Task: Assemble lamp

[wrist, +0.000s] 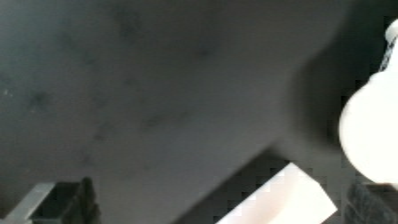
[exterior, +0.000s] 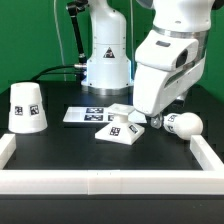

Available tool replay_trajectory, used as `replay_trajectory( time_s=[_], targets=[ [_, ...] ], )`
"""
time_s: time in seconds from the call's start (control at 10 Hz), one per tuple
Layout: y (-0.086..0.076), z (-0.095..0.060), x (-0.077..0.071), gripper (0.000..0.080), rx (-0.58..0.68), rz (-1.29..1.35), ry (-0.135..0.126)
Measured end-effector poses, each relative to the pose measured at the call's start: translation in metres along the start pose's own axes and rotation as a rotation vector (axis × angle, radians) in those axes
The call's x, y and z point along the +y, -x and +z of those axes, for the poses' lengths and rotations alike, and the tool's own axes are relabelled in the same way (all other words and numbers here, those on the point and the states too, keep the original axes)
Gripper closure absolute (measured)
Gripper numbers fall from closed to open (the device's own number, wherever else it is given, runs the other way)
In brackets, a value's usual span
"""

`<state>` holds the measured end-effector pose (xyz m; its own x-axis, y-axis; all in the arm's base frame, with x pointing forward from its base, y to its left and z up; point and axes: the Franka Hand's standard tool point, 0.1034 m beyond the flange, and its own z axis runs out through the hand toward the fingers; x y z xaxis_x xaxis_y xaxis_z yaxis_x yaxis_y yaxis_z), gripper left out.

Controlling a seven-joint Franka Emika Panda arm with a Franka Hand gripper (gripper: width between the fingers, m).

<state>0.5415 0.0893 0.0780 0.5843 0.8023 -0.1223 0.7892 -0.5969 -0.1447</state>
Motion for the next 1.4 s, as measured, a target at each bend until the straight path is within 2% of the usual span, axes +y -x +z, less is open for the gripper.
replay_trajectory(
  time_s=[0.1, 0.3, 0.4, 0.5, 0.6, 1.1, 1.4],
  targets=[
    [0.002, 0.000, 0.002, 0.0100, 0.005, -0.020, 0.005],
    [0.023, -0.004, 0.007, 0.0100, 0.055, -0.090, 0.059],
    [0.035, -0.006, 0.006, 0.0100, 0.086, -0.150, 0.101],
    [0.047, -0.007, 0.002, 0.0100, 0.092, -0.186, 0.114],
    [0.053, -0.005, -0.001, 0.0100, 0.091, -0.187, 0.115],
    [0.053, -0.003, -0.001, 0.0100, 0.089, -0.186, 0.112],
    [0.086, -0.004, -0.017, 0.0100, 0.080, -0.240, 0.121]
  ],
)
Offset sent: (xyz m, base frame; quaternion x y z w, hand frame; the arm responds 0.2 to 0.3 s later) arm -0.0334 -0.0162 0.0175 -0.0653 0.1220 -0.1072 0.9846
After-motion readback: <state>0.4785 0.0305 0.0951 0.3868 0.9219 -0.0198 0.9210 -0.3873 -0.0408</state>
